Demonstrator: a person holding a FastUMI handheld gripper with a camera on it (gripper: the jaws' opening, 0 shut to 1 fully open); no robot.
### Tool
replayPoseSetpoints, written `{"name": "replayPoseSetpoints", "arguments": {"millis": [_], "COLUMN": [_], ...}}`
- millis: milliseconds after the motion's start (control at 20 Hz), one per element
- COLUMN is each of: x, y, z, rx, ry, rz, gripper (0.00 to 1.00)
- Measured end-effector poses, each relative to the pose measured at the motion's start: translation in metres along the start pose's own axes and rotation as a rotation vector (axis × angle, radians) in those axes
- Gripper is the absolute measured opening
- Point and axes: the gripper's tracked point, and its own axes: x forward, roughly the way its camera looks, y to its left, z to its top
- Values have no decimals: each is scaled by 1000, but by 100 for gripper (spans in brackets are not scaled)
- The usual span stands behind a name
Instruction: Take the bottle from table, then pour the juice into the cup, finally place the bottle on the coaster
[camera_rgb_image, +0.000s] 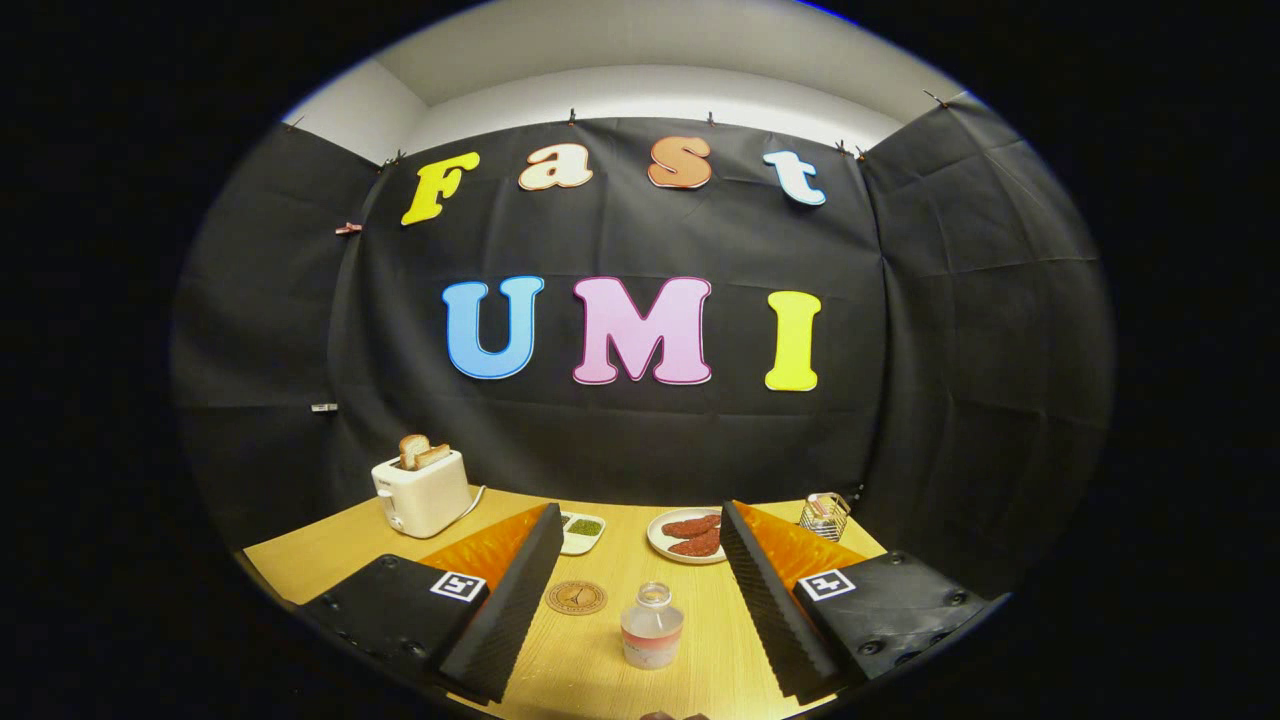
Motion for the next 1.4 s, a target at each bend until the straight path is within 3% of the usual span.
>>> {"name": "replayPoseSetpoints", "arguments": {"millis": [650, 1400], "x": [18, 55], "y": [9, -5], "z": [-48, -145], "rx": [-88, -23], "ry": [25, 130], "rz": [43, 2], "gripper": [97, 97]}}
